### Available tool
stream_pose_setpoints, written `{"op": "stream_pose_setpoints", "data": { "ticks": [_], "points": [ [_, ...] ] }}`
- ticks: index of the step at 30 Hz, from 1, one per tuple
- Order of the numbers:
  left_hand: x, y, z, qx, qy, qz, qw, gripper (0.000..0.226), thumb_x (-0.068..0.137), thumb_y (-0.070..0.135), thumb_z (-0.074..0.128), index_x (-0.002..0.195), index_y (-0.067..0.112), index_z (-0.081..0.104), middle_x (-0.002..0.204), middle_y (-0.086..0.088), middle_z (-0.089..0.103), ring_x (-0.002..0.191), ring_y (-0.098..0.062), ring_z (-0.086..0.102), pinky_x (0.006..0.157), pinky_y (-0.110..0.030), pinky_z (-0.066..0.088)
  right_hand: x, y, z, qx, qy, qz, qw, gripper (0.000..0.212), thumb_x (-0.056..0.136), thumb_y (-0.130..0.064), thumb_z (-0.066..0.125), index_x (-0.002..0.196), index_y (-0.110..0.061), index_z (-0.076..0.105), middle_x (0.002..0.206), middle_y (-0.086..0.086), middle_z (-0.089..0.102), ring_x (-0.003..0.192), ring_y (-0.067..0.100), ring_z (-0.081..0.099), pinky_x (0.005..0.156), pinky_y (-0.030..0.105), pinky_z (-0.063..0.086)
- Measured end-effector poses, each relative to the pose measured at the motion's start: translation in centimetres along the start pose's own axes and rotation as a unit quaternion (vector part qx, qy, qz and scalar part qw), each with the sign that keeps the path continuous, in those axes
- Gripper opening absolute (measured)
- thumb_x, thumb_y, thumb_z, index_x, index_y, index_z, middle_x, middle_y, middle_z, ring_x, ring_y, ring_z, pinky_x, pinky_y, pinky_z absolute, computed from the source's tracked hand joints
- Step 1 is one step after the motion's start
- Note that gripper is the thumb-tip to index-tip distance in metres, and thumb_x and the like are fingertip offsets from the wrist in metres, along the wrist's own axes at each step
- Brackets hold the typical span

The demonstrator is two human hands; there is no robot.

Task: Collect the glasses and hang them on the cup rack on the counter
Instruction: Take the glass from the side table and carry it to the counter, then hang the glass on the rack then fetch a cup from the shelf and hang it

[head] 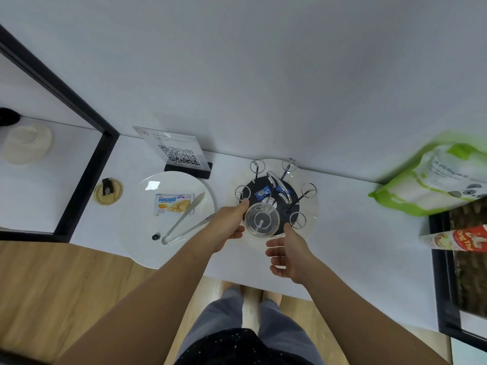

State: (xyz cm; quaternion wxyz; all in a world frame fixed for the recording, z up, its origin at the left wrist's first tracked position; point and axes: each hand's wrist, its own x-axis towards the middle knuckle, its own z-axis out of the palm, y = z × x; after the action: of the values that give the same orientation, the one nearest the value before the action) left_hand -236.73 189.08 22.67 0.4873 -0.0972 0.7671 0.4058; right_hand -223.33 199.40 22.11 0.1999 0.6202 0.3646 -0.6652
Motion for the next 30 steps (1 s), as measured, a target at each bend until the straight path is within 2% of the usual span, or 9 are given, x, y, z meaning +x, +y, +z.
{"op": "stream_pose_setpoints", "data": {
  "ticks": [4,8,14,21,30],
  "points": [
    [-0.6,0.0,-0.2,-0.004,0.006,0.006,1.000,0.055,0.095,0.058,0.045,0.118,0.012,0.062,0.106,-0.005,0.062,0.084,-0.020,0.060,0.070,-0.029,0.054,-0.7,-0.1,-0.6,-0.007,-0.004,-0.013,1.000,0.065,0.102,-0.052,0.031,0.098,0.001,0.068,0.074,0.011,0.064,0.059,0.020,0.049,0.057,0.031,0.049],
    [-1.5,-0.2,-0.4,-0.003,0.022,0.016,1.000,0.052,0.095,0.056,0.046,0.112,0.009,0.063,0.101,-0.005,0.061,0.078,-0.018,0.058,0.065,-0.028,0.050,-1.5,0.0,-1.3,-0.041,-0.005,-0.043,0.998,0.050,0.101,-0.043,0.042,0.081,-0.004,0.066,0.065,0.007,0.059,0.054,0.019,0.050,0.056,0.030,0.049],
    [-3.2,-0.4,-0.7,-0.005,0.070,0.043,0.997,0.040,0.097,0.045,0.046,0.090,0.010,0.063,0.083,-0.005,0.060,0.068,-0.019,0.052,0.064,-0.030,0.045,-2.9,0.0,-2.5,-0.099,0.003,-0.103,0.990,0.034,0.096,-0.032,0.054,0.072,-0.008,0.059,0.050,0.002,0.049,0.047,0.016,0.044,0.051,0.026,0.047],
    [-5.2,-0.9,-0.5,-0.030,0.101,0.059,0.993,0.037,0.097,0.042,0.047,0.090,0.009,0.065,0.078,-0.004,0.062,0.066,-0.019,0.052,0.062,-0.030,0.043,-5.0,-0.7,-3.7,-0.129,-0.001,-0.163,0.978,0.033,0.093,-0.028,0.058,0.066,-0.009,0.055,0.041,0.000,0.042,0.038,0.015,0.036,0.047,0.024,0.039],
    [-10.6,-2.0,-2.1,-0.097,0.158,0.095,0.978,0.033,0.094,0.038,0.053,0.091,0.008,0.065,0.074,-0.004,0.060,0.062,-0.018,0.051,0.060,-0.030,0.042,-8.8,-2.2,-1.3,-0.147,-0.069,-0.246,0.955,0.028,0.087,-0.021,0.063,0.063,-0.008,0.055,0.040,0.000,0.038,0.034,0.014,0.029,0.043,0.023,0.031]
  ]
}}
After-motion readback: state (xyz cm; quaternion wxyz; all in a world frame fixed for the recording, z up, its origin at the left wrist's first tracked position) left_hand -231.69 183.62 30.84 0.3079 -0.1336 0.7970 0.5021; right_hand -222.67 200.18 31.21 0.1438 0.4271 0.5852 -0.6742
